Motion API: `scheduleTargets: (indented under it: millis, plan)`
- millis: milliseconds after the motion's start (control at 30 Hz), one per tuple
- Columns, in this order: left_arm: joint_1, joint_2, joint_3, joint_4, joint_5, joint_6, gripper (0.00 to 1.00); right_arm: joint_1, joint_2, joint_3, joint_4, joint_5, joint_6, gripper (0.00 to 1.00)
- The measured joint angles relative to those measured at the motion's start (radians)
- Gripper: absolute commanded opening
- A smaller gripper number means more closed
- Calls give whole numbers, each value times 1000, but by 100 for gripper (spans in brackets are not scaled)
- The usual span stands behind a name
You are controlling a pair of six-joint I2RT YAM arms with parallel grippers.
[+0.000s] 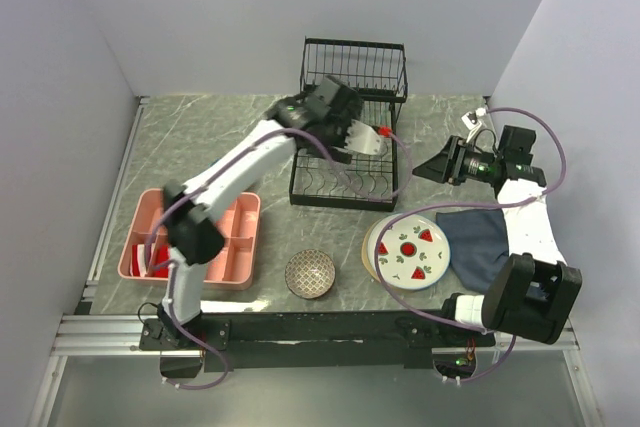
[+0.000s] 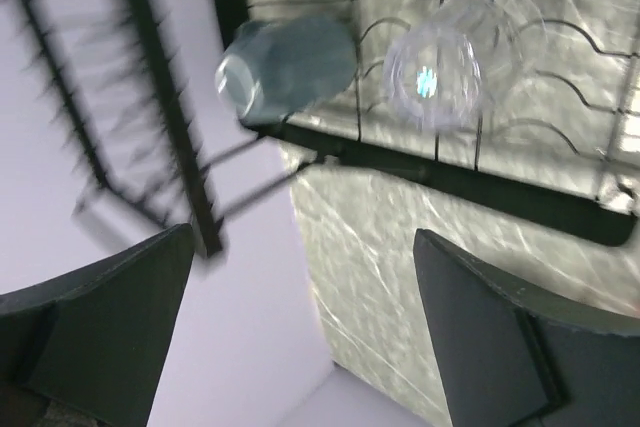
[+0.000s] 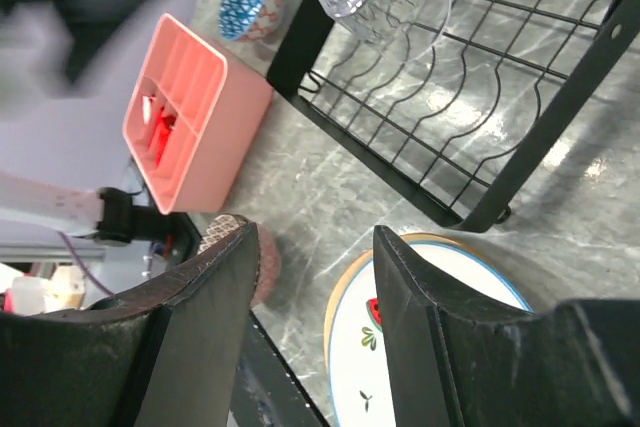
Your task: Load the mixed dishes into the dish rack
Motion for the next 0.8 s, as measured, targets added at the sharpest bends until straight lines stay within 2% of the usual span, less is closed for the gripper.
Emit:
scheduleTargets:
  millis: [67, 167, 233, 267, 300, 333, 367, 467, 600, 800]
  plan:
    - [8, -118, -86, 16, 15, -52, 97, 16, 0, 0, -1, 22, -8, 56]
    - [41, -272, -219, 51, 57, -181, 97, 108, -3, 12, -22, 105, -67, 43]
    - [95, -359, -324, 119, 96, -334, 81, 261, -14, 29, -34, 208, -134, 7]
    - [134, -398, -386, 171, 114, -437, 71, 344, -20, 38, -36, 252, -169, 0]
    - [168, -428, -439, 208, 126, -521, 36, 407, -23, 46, -39, 285, -194, 0]
    - [219, -462, -506, 250, 144, -622, 13, 491, -24, 61, -45, 349, -208, 0]
    - [268, -492, -577, 291, 164, -729, 1, 535, -24, 72, -44, 393, -218, 0]
    - [365, -526, -731, 359, 193, -972, 1, 659, 21, 127, -48, 550, -298, 0]
    - [371, -504, -839, 401, 223, -1201, 1, 802, 110, 150, 15, 762, -461, 0]
    - [403, -481, -859, 428, 257, -1358, 1, 912, 250, 166, 104, 930, -626, 0]
